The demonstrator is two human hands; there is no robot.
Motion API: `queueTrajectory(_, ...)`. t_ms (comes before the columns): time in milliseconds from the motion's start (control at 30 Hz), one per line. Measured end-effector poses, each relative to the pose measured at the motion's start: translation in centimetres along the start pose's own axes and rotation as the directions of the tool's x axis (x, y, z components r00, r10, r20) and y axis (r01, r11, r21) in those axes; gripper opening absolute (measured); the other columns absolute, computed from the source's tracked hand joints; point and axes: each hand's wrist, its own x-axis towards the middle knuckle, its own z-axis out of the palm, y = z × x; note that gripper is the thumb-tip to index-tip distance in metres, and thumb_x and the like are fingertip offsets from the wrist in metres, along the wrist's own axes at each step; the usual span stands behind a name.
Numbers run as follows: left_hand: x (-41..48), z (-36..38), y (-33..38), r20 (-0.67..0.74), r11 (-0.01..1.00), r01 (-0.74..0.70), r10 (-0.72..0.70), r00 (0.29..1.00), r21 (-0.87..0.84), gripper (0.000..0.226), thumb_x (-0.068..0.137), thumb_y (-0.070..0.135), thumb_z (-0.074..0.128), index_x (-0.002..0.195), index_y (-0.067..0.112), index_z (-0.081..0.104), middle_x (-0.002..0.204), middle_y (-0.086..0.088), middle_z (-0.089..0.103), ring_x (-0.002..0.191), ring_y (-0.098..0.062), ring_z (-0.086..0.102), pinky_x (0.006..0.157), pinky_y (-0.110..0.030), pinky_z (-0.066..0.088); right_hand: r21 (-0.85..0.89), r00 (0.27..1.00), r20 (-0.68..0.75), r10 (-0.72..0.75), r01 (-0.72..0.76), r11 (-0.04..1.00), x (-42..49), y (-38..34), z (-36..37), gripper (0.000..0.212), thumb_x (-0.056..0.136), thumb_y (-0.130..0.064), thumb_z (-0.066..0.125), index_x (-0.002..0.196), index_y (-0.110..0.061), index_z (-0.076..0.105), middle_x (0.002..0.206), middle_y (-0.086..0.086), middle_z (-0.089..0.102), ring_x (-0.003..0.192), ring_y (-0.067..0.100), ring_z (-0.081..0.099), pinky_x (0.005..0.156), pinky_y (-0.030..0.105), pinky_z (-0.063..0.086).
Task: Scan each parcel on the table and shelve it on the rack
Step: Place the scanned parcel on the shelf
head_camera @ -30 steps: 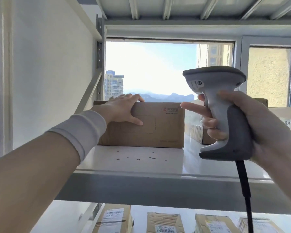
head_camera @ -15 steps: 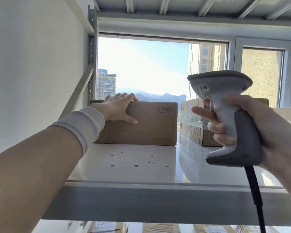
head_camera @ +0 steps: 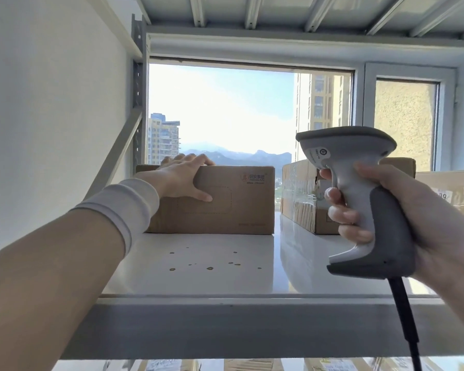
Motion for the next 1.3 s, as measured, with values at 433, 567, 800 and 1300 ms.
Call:
queueTrajectory(433, -9.2, -5.7, 17.0, -0.041, 0.616, -0.269, 0.358, 0.933, -0.74, 0.062, 0.069, 0.073, 0.05, 0.123, 0.043, 0.049, 0.128, 0.018, 0.057, 0.108, 0.003, 0.058, 0.086, -0.02, 0.043, 0.037, 0.988, -0.137, -0.074, 0.08, 0.996, -8.0, -3.3, -5.0, 0.042, 0.067, -0.03, 0.064, 0.102, -0.007, 0.064, 0.074, 0.007, 0.071, 0.045, 0.01, 0.052, 0.039, 0.018, 0.043)
queueTrajectory(567, -14.0, -1.9, 29.5, 0.064, 0.322, -0.201, 0.653, 0.755, -0.925, 0.048, 0.079, 0.054, 0.048, 0.119, 0.029, 0.052, 0.12, 0.012, 0.061, 0.104, -0.004, 0.063, 0.091, -0.026, 0.051, -0.042, 0.974, -0.218, -0.064, 0.056, 0.998, -13.6, -6.1, -9.6, 0.033, 0.067, -0.037, 0.064, 0.075, -0.008, 0.077, 0.069, 0.005, 0.065, 0.048, 0.011, 0.054, 0.044, 0.021, 0.048)
queueTrajectory(800, -19.5, 3.5, 51.4, 0.002, -0.129, 0.171, 0.792, 0.61, -0.977, 0.014, 0.092, 0.016, 0.053, 0.101, 0.01, 0.062, 0.088, 0.002, 0.07, 0.085, -0.016, 0.068, 0.079, -0.023, 0.052, -0.22, 0.894, -0.444, -0.058, -0.047, 0.974, -26.7, -11.5, -21.1, 0.04, 0.066, -0.045, 0.062, 0.072, -0.009, 0.078, 0.062, 0.005, 0.063, 0.053, 0.011, 0.059, 0.049, 0.021, 0.052)
queueTrajectory(1300, -27.1, 10.4, 82.0, 0.043, -0.152, 0.403, 0.899, 0.436, -0.902, 0.023, 0.09, 0.008, 0.058, 0.109, -0.006, 0.062, 0.09, -0.014, 0.067, 0.074, -0.007, 0.067, 0.071, -0.014, 0.05, -0.306, 0.321, -0.912, -0.256, -0.114, 0.945, -48.8, -14.5, -39.7, 0.03, 0.063, -0.031, 0.068, 0.08, -0.006, 0.067, 0.06, 0.002, 0.067, 0.054, 0.012, 0.064, 0.049, 0.023, 0.049)
